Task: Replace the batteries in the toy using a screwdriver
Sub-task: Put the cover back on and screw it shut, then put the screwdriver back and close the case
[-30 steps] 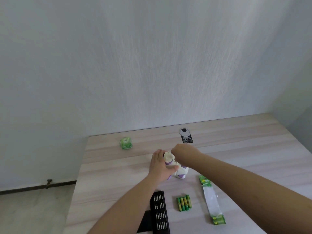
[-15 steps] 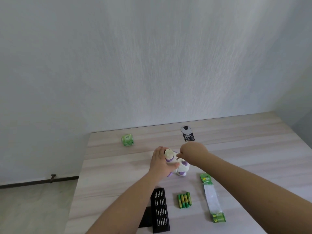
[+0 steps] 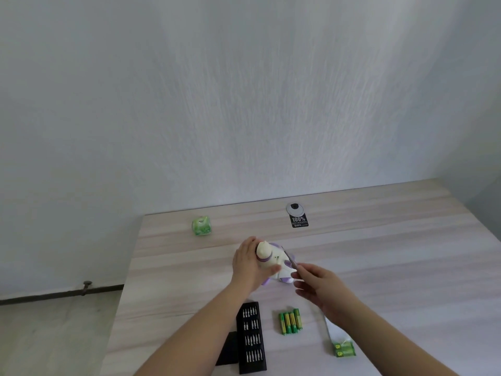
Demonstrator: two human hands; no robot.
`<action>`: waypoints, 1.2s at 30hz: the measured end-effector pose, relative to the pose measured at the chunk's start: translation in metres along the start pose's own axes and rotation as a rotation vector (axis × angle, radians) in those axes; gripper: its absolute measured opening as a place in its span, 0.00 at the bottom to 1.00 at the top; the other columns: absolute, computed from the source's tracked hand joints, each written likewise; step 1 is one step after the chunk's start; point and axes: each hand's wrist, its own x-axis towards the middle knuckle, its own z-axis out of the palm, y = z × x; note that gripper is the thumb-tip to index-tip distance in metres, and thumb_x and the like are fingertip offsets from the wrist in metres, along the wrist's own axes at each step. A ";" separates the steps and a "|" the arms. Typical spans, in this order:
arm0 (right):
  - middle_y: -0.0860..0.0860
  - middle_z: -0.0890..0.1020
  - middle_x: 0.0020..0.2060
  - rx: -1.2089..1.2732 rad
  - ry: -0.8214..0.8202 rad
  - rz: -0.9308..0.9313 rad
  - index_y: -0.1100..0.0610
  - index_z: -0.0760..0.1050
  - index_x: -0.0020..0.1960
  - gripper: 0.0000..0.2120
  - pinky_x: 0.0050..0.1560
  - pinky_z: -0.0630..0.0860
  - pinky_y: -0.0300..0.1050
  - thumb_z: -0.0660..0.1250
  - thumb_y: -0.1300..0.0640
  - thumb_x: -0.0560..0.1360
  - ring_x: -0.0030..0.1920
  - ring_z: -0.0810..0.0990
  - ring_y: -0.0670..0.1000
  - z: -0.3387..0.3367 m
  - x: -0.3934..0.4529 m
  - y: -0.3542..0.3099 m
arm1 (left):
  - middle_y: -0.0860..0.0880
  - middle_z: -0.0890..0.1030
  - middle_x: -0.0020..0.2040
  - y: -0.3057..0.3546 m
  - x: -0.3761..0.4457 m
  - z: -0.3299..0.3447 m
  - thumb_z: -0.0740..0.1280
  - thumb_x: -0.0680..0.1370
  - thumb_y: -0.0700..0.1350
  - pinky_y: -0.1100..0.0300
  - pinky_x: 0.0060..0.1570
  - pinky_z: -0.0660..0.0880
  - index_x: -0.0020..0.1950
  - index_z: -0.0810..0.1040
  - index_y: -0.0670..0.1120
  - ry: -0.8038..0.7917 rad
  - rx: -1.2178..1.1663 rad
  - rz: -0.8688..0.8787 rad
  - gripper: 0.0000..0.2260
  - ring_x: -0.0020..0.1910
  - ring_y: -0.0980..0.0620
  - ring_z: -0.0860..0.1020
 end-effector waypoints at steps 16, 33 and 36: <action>0.56 0.86 0.45 0.017 -0.106 -0.108 0.60 0.78 0.57 0.10 0.47 0.80 0.44 0.64 0.58 0.79 0.42 0.82 0.50 0.023 -0.019 0.005 | 0.54 0.83 0.52 0.046 -0.077 -0.049 0.67 0.79 0.49 0.72 0.43 0.72 0.48 0.82 0.54 0.154 -0.737 -0.049 0.04 0.49 0.59 0.80; 0.50 0.85 0.40 -0.441 0.088 -0.380 0.47 0.81 0.45 0.05 0.48 0.79 0.52 0.67 0.53 0.77 0.44 0.82 0.54 0.041 -0.021 0.004 | 0.49 0.86 0.43 0.025 -0.100 -0.060 0.74 0.74 0.42 0.57 0.50 0.80 0.47 0.83 0.50 0.075 -0.814 -0.027 0.05 0.44 0.51 0.84; 0.46 0.85 0.38 -0.518 0.040 -0.426 0.47 0.82 0.44 0.04 0.45 0.79 0.44 0.69 0.53 0.76 0.41 0.82 0.45 0.046 -0.020 0.001 | 0.54 0.85 0.41 0.018 -0.106 -0.056 0.74 0.73 0.45 0.58 0.47 0.80 0.46 0.84 0.53 0.061 -0.677 0.018 0.04 0.42 0.54 0.83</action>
